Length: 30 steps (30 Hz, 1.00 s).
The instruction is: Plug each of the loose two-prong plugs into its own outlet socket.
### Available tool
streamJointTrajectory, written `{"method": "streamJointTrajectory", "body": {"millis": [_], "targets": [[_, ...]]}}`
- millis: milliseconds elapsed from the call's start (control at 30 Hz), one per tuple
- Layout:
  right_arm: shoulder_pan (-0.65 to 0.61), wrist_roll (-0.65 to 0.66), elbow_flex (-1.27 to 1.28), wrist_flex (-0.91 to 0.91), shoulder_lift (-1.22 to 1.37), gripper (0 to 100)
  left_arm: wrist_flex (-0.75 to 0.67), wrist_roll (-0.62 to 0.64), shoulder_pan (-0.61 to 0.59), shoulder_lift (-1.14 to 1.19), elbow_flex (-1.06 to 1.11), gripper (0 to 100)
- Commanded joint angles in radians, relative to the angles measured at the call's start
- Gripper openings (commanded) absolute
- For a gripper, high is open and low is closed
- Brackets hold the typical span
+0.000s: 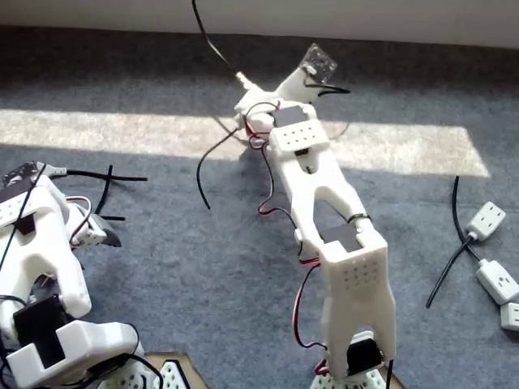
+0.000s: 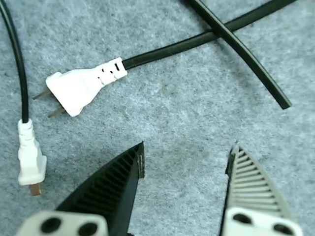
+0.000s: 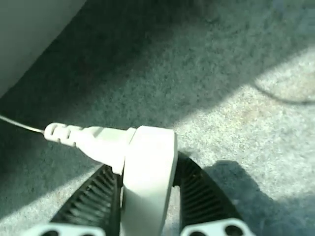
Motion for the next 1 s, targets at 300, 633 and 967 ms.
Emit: {"method": "streamJointTrajectory", "body": {"millis": [300, 633, 967], "targets": [[0.016, -0.002, -0.056, -0.443, -0.015, 0.6, -0.008, 0.005, 0.016, -0.041, -0.002, 28], [0.018, -0.003, -0.053, -0.696, 0.050, 1.0, -0.008, 0.005, 0.018, -0.041, -0.002, 28], [0.012, 0.000, -0.051, -0.763, 0.070, 13.5, -0.008, 0.005, 0.018, -0.041, -0.002, 28]]}}
